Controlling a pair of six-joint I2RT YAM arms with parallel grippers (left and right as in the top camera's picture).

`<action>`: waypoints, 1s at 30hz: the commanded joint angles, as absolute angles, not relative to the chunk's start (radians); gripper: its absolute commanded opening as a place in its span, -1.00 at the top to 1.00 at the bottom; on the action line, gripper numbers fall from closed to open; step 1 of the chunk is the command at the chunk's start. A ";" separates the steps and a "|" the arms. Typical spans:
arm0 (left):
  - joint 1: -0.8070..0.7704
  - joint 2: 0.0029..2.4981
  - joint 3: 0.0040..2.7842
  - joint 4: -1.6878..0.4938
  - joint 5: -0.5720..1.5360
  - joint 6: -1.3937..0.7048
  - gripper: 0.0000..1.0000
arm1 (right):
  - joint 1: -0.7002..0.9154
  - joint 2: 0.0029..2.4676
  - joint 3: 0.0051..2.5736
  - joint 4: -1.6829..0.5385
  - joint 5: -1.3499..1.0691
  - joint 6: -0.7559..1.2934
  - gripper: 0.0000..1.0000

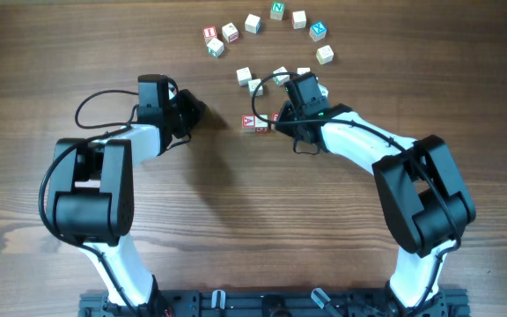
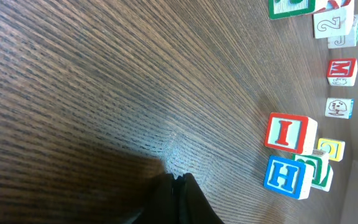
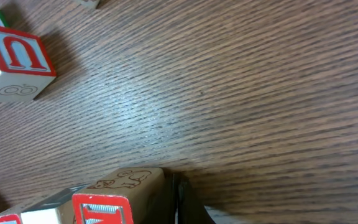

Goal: Form a horizontal line

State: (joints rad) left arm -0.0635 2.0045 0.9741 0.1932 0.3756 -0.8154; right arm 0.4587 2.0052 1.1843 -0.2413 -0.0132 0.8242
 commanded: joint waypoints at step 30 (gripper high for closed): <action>-0.060 1.988 0.962 0.183 0.350 -0.792 0.92 | 0.389 2.033 1.176 -0.044 -0.134 0.665 0.91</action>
